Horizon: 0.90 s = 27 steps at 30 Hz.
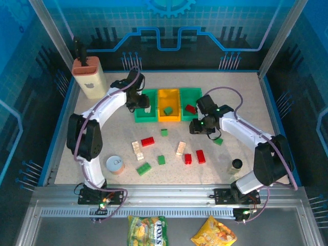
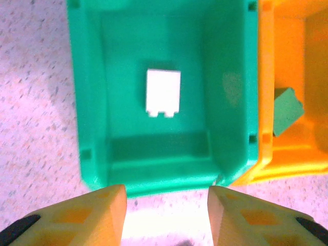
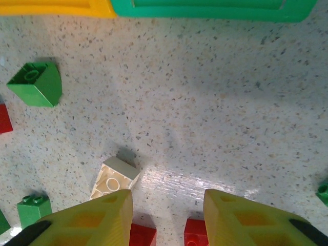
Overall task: Sort the legos into containers by color
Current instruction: Place the lego in the container, then pick up the lego from the bottom-center of the table.
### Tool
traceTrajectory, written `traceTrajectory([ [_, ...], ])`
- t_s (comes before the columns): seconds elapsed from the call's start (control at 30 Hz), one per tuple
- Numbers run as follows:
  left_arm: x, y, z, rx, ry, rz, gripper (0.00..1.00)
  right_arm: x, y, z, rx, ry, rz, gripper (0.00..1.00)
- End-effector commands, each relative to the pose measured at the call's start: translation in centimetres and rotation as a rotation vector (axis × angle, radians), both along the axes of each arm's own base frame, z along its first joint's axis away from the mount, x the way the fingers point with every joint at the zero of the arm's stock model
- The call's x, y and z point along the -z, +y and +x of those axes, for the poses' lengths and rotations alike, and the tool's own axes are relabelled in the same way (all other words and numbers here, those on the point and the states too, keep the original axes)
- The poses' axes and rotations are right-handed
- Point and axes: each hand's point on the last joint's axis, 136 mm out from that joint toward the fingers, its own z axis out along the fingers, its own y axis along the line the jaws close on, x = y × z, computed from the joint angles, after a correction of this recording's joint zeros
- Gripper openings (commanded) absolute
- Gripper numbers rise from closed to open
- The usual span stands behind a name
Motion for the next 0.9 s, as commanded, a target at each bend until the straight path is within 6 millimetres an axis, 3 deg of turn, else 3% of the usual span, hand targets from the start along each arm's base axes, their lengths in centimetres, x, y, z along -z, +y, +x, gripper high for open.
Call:
traceTrajectory([
  [0.0, -2.1, 1.1, -1.8, 0.008, -0.019, -0.034, 0.47, 0.4, 0.5, -0.1, -0.018, 0.007, -0.034, 0.42],
  [0.3, -2.5, 4.8, -6.1, -0.003, -0.005, 0.045, 0.48, 1.8, 2.0, -1.6, -0.023, 0.055, -0.077, 0.45],
  [0.47, -1.7, 6.5, -6.4, 0.002, -0.038, 0.099, 0.50, 2.2, 3.1, -2.7, 0.059, 0.085, -0.080, 0.51],
  [0.87, -4.8, 7.3, -7.4, 0.020, -0.080, 0.150, 0.54, 3.9, 3.4, -4.1, 0.288, 0.105, -0.266, 0.56],
])
